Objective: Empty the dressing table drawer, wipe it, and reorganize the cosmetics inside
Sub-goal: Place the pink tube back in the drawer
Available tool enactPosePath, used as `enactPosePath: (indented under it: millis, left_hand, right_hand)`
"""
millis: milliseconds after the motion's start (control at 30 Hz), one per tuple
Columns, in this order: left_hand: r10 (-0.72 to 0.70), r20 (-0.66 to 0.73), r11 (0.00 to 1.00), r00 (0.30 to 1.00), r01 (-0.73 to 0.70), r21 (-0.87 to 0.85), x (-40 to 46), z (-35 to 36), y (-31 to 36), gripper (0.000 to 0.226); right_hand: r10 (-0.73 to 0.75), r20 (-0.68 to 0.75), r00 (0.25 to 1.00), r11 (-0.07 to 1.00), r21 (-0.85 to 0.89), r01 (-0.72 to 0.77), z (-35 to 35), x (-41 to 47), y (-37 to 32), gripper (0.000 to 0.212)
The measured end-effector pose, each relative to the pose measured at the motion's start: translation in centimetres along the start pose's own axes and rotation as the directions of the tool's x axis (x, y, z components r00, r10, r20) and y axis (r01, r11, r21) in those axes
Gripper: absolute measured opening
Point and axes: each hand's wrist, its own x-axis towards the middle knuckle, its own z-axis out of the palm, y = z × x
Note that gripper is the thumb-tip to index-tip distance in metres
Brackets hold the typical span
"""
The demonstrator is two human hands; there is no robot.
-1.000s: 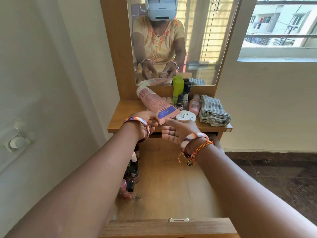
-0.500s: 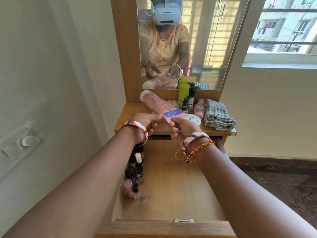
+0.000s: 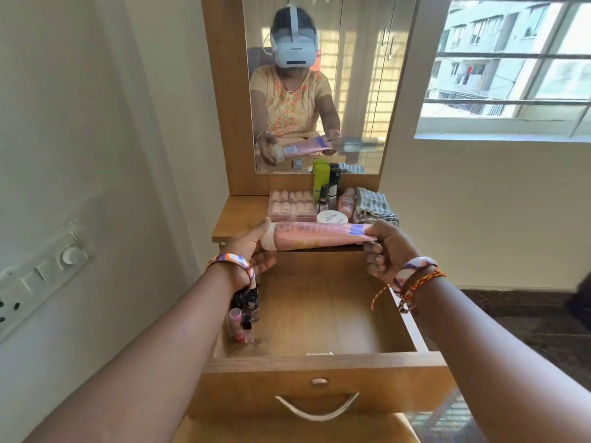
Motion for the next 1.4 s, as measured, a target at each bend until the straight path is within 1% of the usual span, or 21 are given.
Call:
enactPosePath:
  millis: [67,133,200,233,333,400,433,500,567,667,700,733,767,800,867,933,967,1000,1100,1267,1400]
  left_hand:
    - [0.022,0.011,0.998,1.000,-0.022,0.066,-0.4,0.3,-1.4,0.015]
    - [0.032,0.028,0.991,0.999,-0.036,0.132,-0.7,0.4,-2.7,0.012]
    - [0.003,0.082,0.983,0.997,-0.018,0.184,-0.8,0.2,-4.0,0.012]
    - [-0.021,0.117,0.975,0.993,-0.006,0.224,-0.9,0.0,-4.6,0.017]
    - [-0.114,0.228,0.929,0.967,0.022,0.369,-1.4,-0.5,-5.9,0.021]
    - [-0.181,0.258,0.887,0.949,0.045,0.460,-1.7,-0.9,-6.5,0.023]
    - [-0.211,0.257,0.866,0.943,0.059,0.496,-1.7,-1.2,-6.8,0.025]
    - [-0.264,0.245,0.831,0.933,0.091,0.549,-1.6,-1.8,-7.4,0.027]
    - [-0.316,0.230,0.791,0.920,0.122,0.599,-1.5,-2.1,-7.9,0.028]
    - [-0.347,0.206,0.653,0.915,0.078,0.753,-1.7,-2.1,-8.0,0.035]
    - [-0.343,0.209,0.601,0.916,0.043,0.798,-1.7,-2.1,-8.0,0.038]
    - [-0.339,0.222,0.548,0.914,0.000,0.837,-1.7,-2.1,-8.1,0.039]
    - [-0.339,0.235,0.495,0.911,-0.040,0.868,-1.6,-2.2,-8.1,0.039]
    - [-0.341,0.244,0.453,0.908,-0.069,0.889,-1.5,-2.2,-8.2,0.037]
    - [-0.340,0.257,0.380,0.905,-0.118,0.918,-1.4,-2.4,-8.4,0.035]
    - [-0.331,0.278,0.312,0.902,-0.173,0.934,-1.4,-2.4,-8.5,0.035]
    - [-0.322,0.290,0.295,0.901,-0.195,0.935,-1.4,-2.4,-8.5,0.035]
    - [-0.315,0.304,0.290,0.899,-0.214,0.933,-1.4,-2.4,-8.5,0.036]
    - [-0.325,0.332,0.287,0.885,-0.242,0.927,-1.4,-2.5,-8.5,0.037]
    - [-0.357,0.349,0.273,0.866,-0.261,0.926,-1.5,-2.4,-8.3,0.038]
    - [-0.357,0.360,0.236,0.862,-0.289,0.928,-1.8,-2.3,-8.1,0.042]
  right_hand:
    - [0.040,-0.049,0.998,0.995,-0.094,-0.044,-1.1,-0.6,0.6,0.028]
    - [0.073,-0.145,0.987,0.966,-0.234,-0.106,-2.0,-1.2,1.2,0.024]
    - [0.062,-0.241,0.969,0.896,-0.414,-0.161,-2.7,-1.6,2.0,0.014]
    - [0.046,-0.268,0.962,0.845,-0.504,-0.180,-2.9,-1.7,2.4,0.012]
    - [0.007,-0.247,0.969,0.678,-0.711,-0.186,-3.5,-1.8,3.6,0.017]
    - [-0.001,-0.213,0.977,0.554,-0.813,-0.177,-3.5,-1.7,4.2,0.018]
    - [-0.014,-0.191,0.982,0.446,-0.880,-0.164,-3.4,-1.6,4.4,0.019]
    - [0.009,-0.155,0.988,0.230,-0.961,-0.153,-3.1,-1.5,4.6,0.039]
    - [0.085,-0.162,0.983,0.084,-0.982,-0.169,-2.7,-1.7,4.9,0.054]
    - [0.176,-0.163,0.971,-0.137,-0.981,-0.139,-2.3,-2.0,5.4,0.075]
    - [0.212,-0.160,0.964,-0.160,-0.979,-0.127,-2.2,-2.1,5.5,0.070]
    - [0.254,-0.156,0.954,-0.163,-0.980,-0.117,-2.1,-2.1,5.6,0.057]
    - [0.277,-0.150,0.949,-0.160,-0.981,-0.108,-2.1,-2.0,5.8,0.046]
    - [0.268,-0.128,0.955,-0.179,-0.980,-0.081,-2.3,-1.5,6.1,0.041]
    - [0.253,-0.120,0.960,-0.297,-0.954,-0.040,-2.5,-0.6,6.8,0.041]
    - [0.282,-0.135,0.950,-0.478,-0.878,0.016,-1.9,-0.6,7.2,0.043]
    - [0.293,-0.151,0.944,-0.555,-0.831,0.039,-1.2,-1.0,7.1,0.044]
    - [0.296,-0.145,0.944,-0.601,-0.796,0.066,-0.8,-1.1,7.2,0.043]
    - [0.337,-0.158,0.928,-0.668,-0.735,0.118,0.3,-1.9,7.0,0.041]
    - [0.296,-0.132,0.946,-0.708,-0.696,0.125,1.2,-2.1,6.8,0.040]
    - [0.285,-0.116,0.952,-0.718,-0.683,0.132,0.9,-1.9,7.0,0.036]
